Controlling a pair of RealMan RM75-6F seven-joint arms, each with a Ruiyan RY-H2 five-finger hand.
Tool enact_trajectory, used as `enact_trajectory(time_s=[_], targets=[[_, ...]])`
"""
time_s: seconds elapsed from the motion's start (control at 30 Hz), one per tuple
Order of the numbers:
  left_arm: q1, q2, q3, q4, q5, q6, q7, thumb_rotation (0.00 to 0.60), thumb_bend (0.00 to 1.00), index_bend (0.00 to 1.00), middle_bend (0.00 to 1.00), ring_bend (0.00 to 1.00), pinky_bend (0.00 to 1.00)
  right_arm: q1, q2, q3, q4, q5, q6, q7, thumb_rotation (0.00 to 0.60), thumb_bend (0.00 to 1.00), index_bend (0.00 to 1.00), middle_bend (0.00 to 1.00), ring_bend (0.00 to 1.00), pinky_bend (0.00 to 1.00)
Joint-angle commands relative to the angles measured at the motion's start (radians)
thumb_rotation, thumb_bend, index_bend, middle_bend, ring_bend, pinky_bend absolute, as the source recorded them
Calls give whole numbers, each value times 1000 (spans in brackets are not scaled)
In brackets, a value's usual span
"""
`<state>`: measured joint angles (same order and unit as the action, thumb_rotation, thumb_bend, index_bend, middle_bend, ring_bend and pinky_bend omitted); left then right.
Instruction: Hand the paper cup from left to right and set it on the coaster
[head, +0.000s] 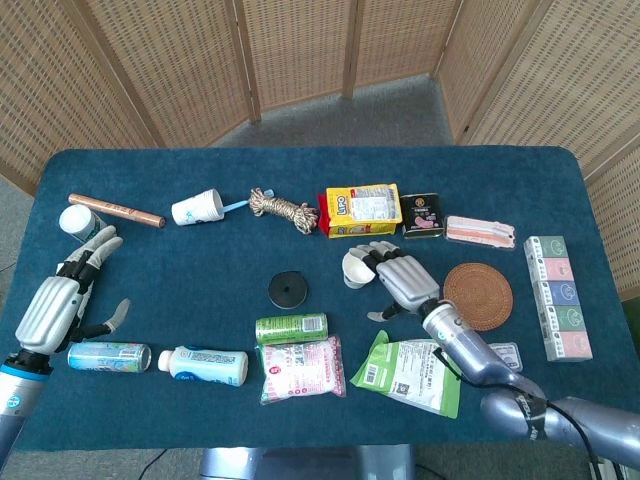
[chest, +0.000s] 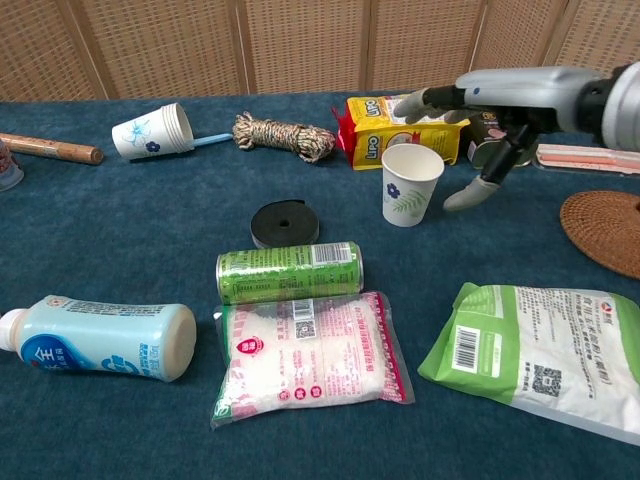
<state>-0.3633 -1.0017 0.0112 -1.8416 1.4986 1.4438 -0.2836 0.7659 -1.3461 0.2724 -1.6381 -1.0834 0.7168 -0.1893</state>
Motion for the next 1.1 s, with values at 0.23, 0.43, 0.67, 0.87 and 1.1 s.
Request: enact_trajectory(time_s=[0.23, 0.43, 0.67, 0.87, 1.1], targets=[[13, -15, -17, 24, 4, -30, -31, 517, 478, 0, 0, 0, 97, 161, -84, -24, 159, 193, -85, -132, 598, 195, 0, 0, 0, 138], [25, -17, -28, 41, 4, -35, -46, 517, 478, 0, 0, 0, 96, 193, -104, -77, 182, 257, -61, -187, 600, 209, 0, 0, 0, 247], [33, -32, -37, 62, 6, -51, -73, 516, 478, 0, 0, 0, 96, 220, -118, -90, 193, 298, -50, -189, 600, 245, 0, 77, 53, 486], [41, -36, -45, 76, 9, -55, -87, 516, 478, 0, 0, 0, 96, 240, -130, -103, 210, 312, -52, -187, 600, 269, 0, 210, 190, 593], [44, -40, -50, 87, 12, -73, -102, 518, 478, 0, 0, 0, 96, 253, -145, -106, 232, 331, -37, -177, 600, 278, 53, 350, 357, 697]])
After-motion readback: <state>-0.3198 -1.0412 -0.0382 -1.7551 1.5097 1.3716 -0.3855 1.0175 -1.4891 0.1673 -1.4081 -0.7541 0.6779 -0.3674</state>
